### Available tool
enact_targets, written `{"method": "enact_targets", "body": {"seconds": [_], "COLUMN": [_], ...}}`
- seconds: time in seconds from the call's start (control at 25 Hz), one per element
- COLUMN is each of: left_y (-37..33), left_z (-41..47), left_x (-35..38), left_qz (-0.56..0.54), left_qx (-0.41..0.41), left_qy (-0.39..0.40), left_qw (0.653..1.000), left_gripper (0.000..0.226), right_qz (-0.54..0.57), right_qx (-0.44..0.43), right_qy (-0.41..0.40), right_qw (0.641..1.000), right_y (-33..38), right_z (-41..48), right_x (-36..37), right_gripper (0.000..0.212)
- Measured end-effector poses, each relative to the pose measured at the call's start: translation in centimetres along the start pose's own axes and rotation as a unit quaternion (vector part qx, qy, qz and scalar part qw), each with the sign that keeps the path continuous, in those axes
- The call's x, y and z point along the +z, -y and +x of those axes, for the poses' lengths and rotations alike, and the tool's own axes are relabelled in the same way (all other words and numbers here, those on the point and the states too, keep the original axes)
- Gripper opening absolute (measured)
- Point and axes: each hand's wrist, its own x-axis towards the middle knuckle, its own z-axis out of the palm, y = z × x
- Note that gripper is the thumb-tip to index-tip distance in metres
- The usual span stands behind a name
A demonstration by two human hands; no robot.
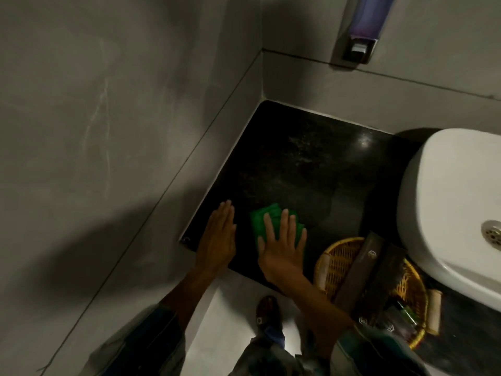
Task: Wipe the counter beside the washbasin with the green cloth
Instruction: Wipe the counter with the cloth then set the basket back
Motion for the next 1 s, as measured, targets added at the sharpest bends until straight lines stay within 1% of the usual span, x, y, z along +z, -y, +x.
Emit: {"method": "enact_targets", "body": {"seconds": [0.12, 0.2, 0.28, 0.36, 0.44, 0.56, 0.64, 0.72, 0.8, 0.88, 0.92, 1.0], "left_y": [-1.3, -2.3, -3.3, -3.4, -2.8, -2.3, -2.3, -2.2, -2.0, -2.0, -2.1, -2.4], "left_z": [3.6, 5.5, 7.1, 8.1, 8.6, 8.8, 8.9, 8.9, 9.3, 9.2, 9.1, 9.2], "left_x": [1.1, 1.5, 1.7, 2.1, 2.5, 3.1, 3.5, 3.9, 3.9, 3.6, 3.4, 2.9], "left_qz": [0.021, 0.02, 0.021, 0.027, 0.029, 0.03, 0.033, 0.04, 0.043, 0.039, 0.037, 0.029], "left_qx": [0.025, 0.048, 0.061, 0.053, 0.032, 0.028, 0.026, 0.026, 0.025, 0.028, 0.029, 0.027], "left_qy": [0.03, 0.037, 0.039, 0.049, 0.056, 0.042, 0.031, 0.024, 0.025, 0.037, 0.041, 0.05], "left_qw": [0.999, 0.998, 0.997, 0.997, 0.997, 0.998, 0.999, 0.999, 0.998, 0.998, 0.998, 0.998], "left_gripper": [0.048, 0.047, 0.047, 0.051, 0.054, 0.056, 0.055, 0.055, 0.054, 0.054, 0.055, 0.057], "right_qz": [0.046, 0.07, 0.091, 0.111, 0.101, 0.089, 0.09, 0.096, 0.099, 0.136, 0.16, 0.19], "right_qx": [0.135, 0.189, 0.211, 0.226, 0.236, 0.254, 0.252, 0.224, 0.185, 0.163, 0.15, 0.108], "right_qy": [-0.007, 0.002, 0.021, 0.038, 0.032, 0.038, 0.023, 0.02, 0.053, 0.092, 0.091, 0.033], "right_qw": [0.99, 0.979, 0.973, 0.967, 0.966, 0.962, 0.963, 0.97, 0.976, 0.973, 0.971, 0.975], "right_y": [-0.2, -1.0, -2.9, -5.4, -7.7, -9.3, -8.5, -6.9, -6.2, -6.8, -7.5, -8.9], "right_z": [4.4, 6.9, 9.1, 11.1, 13.1, 15.8, 17.4, 18.9, 20.2, 20.1, 19.4, 16.5], "right_x": [-1.2, -2.2, -3.3, -4.6, -5.7, -6.5, -6.3, -5.9, -6.3, -8.0, -9.1, -11.3], "right_gripper": [0.065, 0.068, 0.068, 0.067, 0.067, 0.066, 0.065, 0.065, 0.066, 0.067, 0.068, 0.069]}}
